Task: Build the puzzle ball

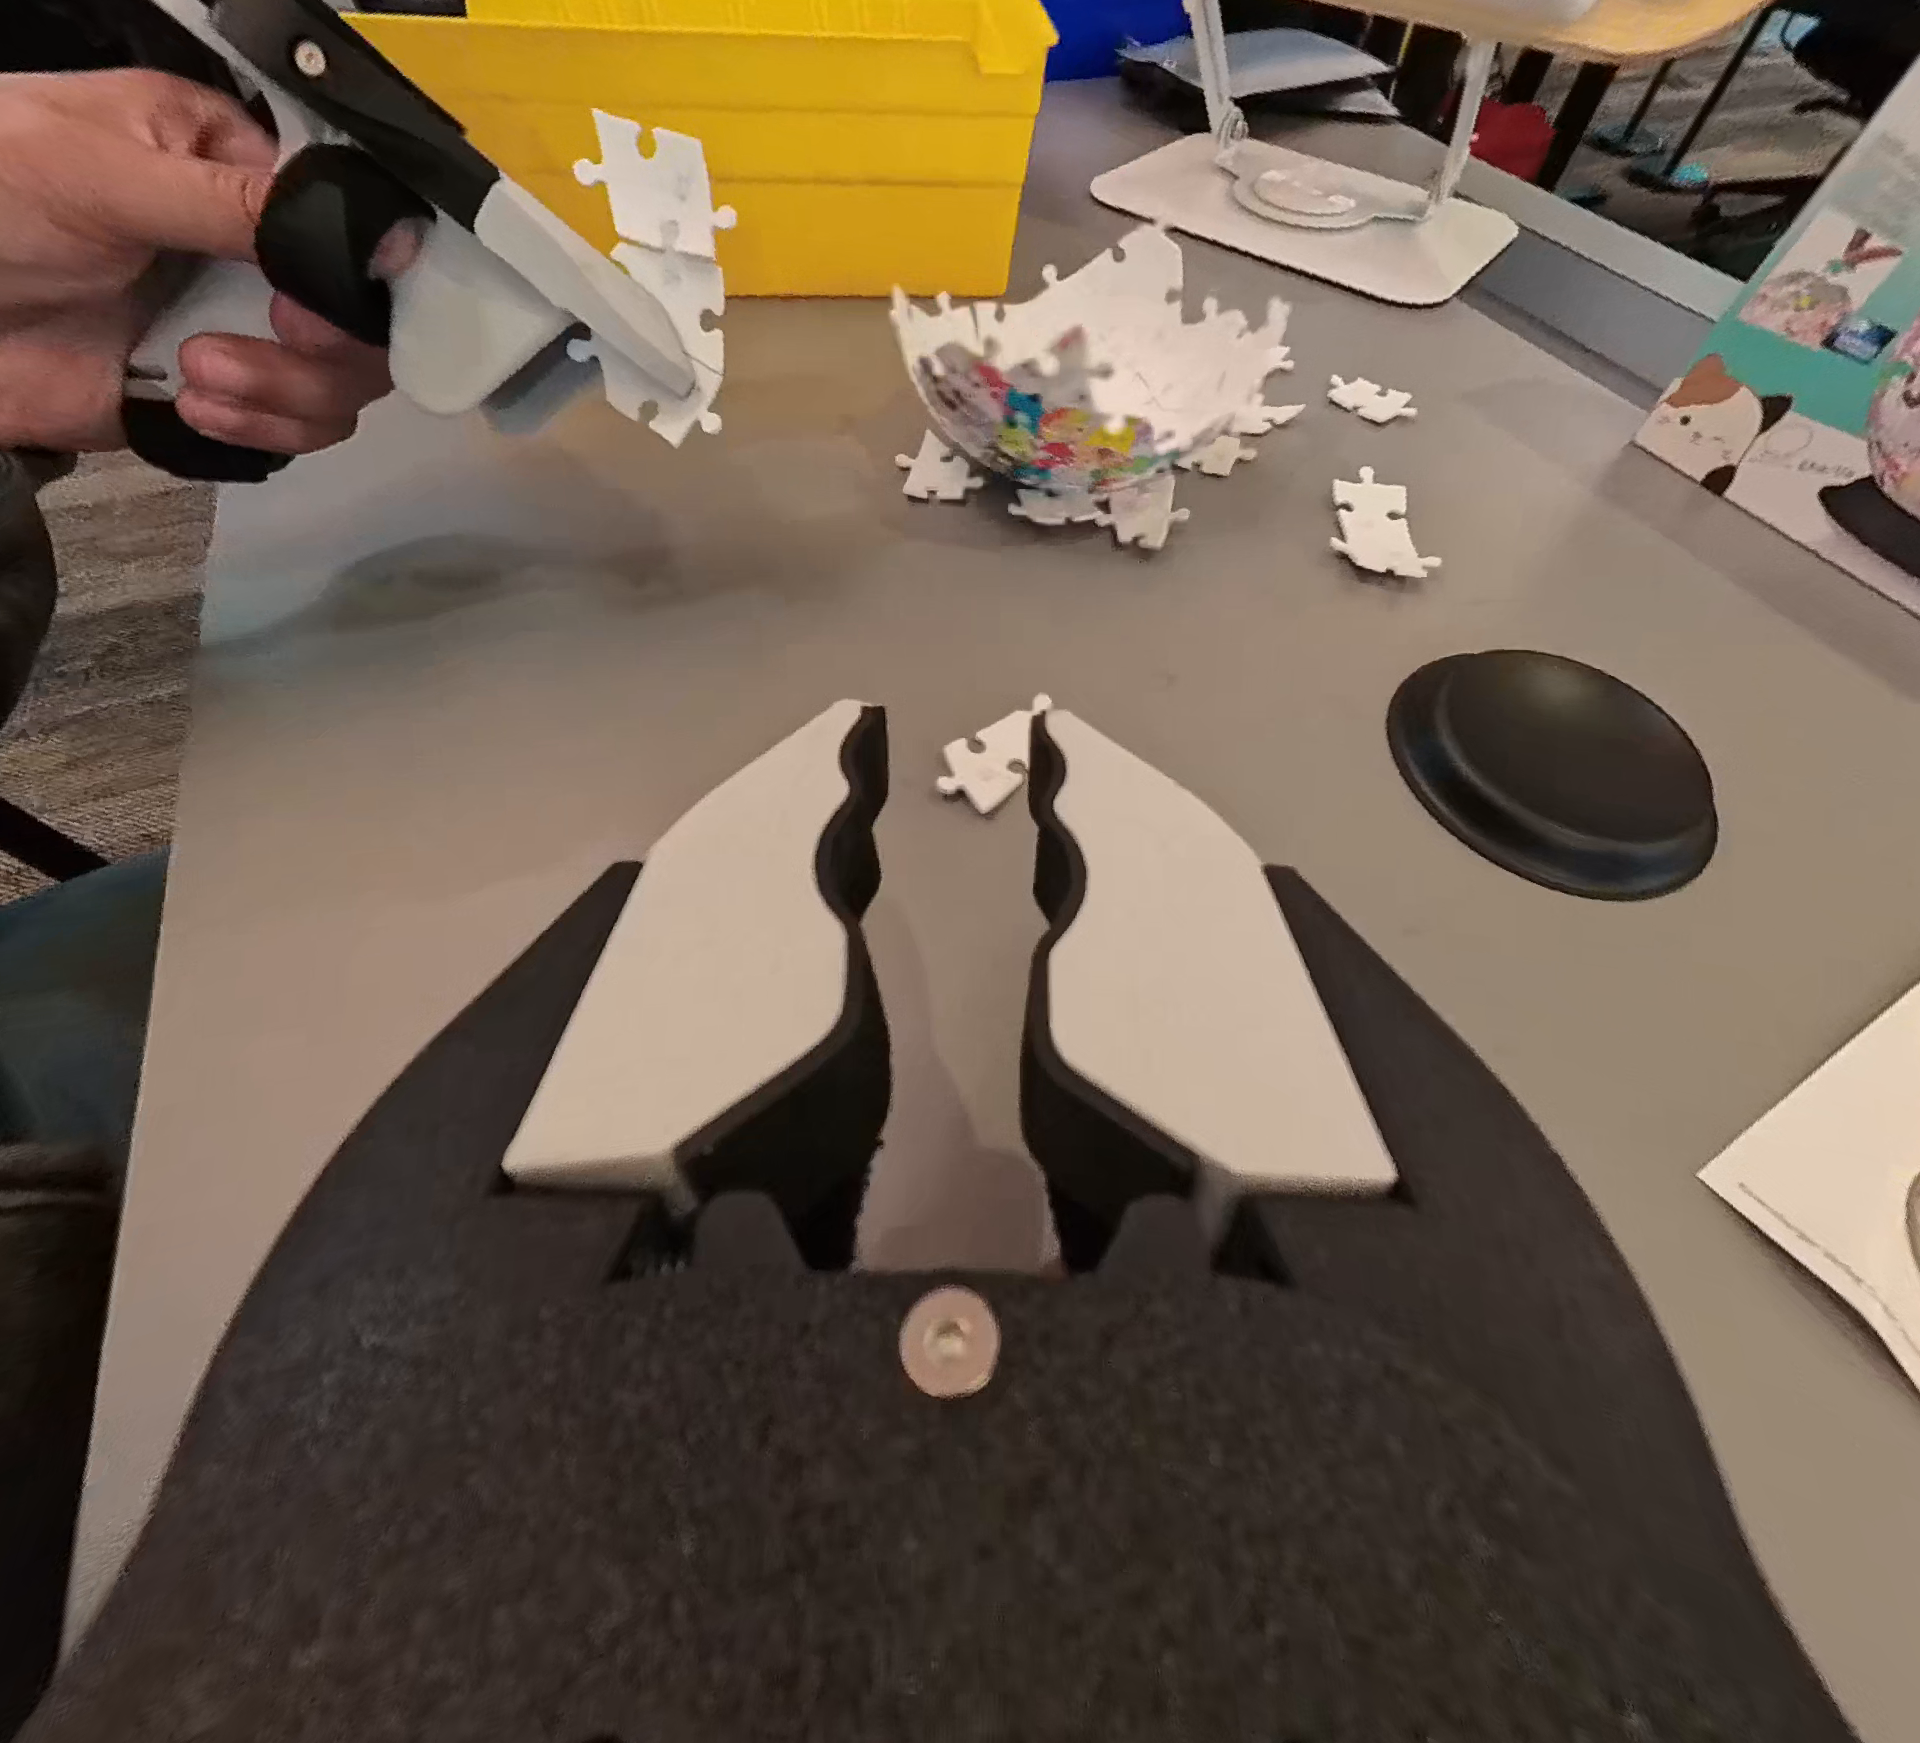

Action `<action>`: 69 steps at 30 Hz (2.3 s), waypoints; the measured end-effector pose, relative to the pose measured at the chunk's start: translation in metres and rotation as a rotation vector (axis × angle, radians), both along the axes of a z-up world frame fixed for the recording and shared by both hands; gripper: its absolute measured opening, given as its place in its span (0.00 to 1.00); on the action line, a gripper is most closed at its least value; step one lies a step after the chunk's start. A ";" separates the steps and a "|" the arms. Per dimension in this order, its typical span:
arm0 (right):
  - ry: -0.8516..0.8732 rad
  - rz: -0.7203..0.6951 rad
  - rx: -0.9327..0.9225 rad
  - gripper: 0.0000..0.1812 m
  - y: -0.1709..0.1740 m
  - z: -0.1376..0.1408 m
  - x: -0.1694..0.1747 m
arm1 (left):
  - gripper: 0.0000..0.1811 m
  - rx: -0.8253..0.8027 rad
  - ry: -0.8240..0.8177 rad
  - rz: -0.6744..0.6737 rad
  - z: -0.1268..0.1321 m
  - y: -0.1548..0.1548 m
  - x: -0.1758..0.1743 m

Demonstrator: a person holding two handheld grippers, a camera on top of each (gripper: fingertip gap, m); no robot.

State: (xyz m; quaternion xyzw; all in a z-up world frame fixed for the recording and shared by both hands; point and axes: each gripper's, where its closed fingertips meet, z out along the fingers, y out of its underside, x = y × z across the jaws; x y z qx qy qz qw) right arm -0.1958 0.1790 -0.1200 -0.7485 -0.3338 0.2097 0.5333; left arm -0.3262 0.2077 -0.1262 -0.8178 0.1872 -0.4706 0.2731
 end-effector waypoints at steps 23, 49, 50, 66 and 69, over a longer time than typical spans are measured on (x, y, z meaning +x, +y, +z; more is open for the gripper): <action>0.295 0.572 -0.428 0.01 -0.052 0.024 -0.090 | 0.01 -0.158 -0.127 -0.577 0.005 -0.113 0.066; 0.047 0.114 -0.643 0.23 0.130 0.016 -0.030 | 0.01 -0.141 -0.123 -0.245 -0.002 -0.058 0.005; -0.008 0.092 -0.685 0.24 0.147 0.009 -0.033 | 0.01 -0.143 -0.121 -0.234 -0.003 -0.055 0.003; -0.251 0.111 -0.910 0.02 0.196 -0.052 -0.073 | 0.01 -0.182 -0.163 -0.231 -0.008 -0.050 -0.015; -0.200 0.128 -0.938 0.01 0.189 -0.052 -0.076 | 0.01 -0.179 -0.165 -0.233 -0.006 -0.051 -0.015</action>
